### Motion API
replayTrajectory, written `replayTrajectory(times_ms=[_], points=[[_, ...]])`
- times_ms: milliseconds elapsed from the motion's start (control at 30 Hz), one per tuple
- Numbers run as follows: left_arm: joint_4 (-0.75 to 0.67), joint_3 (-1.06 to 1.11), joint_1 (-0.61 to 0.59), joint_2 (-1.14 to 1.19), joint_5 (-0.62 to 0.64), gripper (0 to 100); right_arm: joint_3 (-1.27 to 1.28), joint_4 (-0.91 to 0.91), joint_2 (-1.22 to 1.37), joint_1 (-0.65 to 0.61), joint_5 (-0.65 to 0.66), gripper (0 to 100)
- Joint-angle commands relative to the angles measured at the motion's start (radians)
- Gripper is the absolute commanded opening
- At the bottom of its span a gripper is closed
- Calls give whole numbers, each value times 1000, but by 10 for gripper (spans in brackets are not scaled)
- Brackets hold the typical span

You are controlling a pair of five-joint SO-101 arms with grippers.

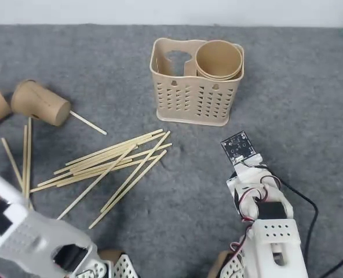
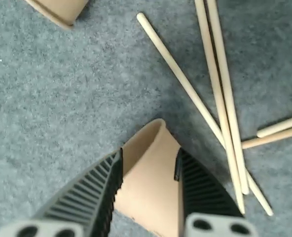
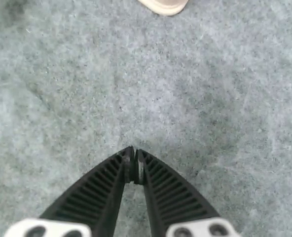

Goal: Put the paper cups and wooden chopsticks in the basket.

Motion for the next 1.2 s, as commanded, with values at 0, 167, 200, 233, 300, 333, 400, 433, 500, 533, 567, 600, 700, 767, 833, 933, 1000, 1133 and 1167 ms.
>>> replayTrajectory(times_ms=[0, 167, 200, 233, 300, 333, 400, 433, 500, 533, 567, 600, 700, 767, 833, 933, 1000, 1133, 1167], points=[[8, -70, -15, 18, -26, 170, -9, -13, -22, 5, 20, 7], [9, -79, -34, 68, -77, 167, -9, -13, -22, 5, 20, 7], [15, -79, -40, 72, -84, 167, -9, -13, -22, 5, 20, 7], [32, -79, -44, 77, -98, 167, -9, -13, -22, 5, 20, 7], [78, -79, -51, 80, -143, 166, -9, -16, -22, 5, 20, 7], [104, -79, -57, 77, -163, 166, -9, -16, -22, 5, 20, 7], [152, -79, -63, 71, -183, 166, -9, -16, -22, 5, 20, 7], [169, -79, -64, 69, -186, 165, -9, -18, -22, 5, 20, 7], [189, -79, -66, 69, -186, 157, -9, -18, -22, 5, 20, 7], [193, -79, -72, 71, -186, 143, -9, -18, -22, 5, 20, 7], [199, -79, -77, 74, -186, 126, -9, -18, -22, 5, 20, 7], [201, -79, -78, 75, -187, 110, -9, -18, -22, 5, 20, 7], [213, -76, -78, 80, -187, 54, -9, -18, -22, 5, 20, 7], [218, -76, -80, 81, -187, 21, -9, -18, -22, 5, 20, 7], [221, -68, -81, 83, -187, 12, -9, -18, -22, 5, 20, 7], [221, -59, -81, 101, -183, 12, -9, -18, -22, 5, 20, 7], [224, -59, -77, 123, -181, 12, -9, -18, -22, 5, 20, 7], [244, -70, -71, 137, -126, 12, -9, -19, -22, 5, 20, 7], [245, -84, -63, 130, -106, 12, -9, -19, -22, 5, 20, 7]])
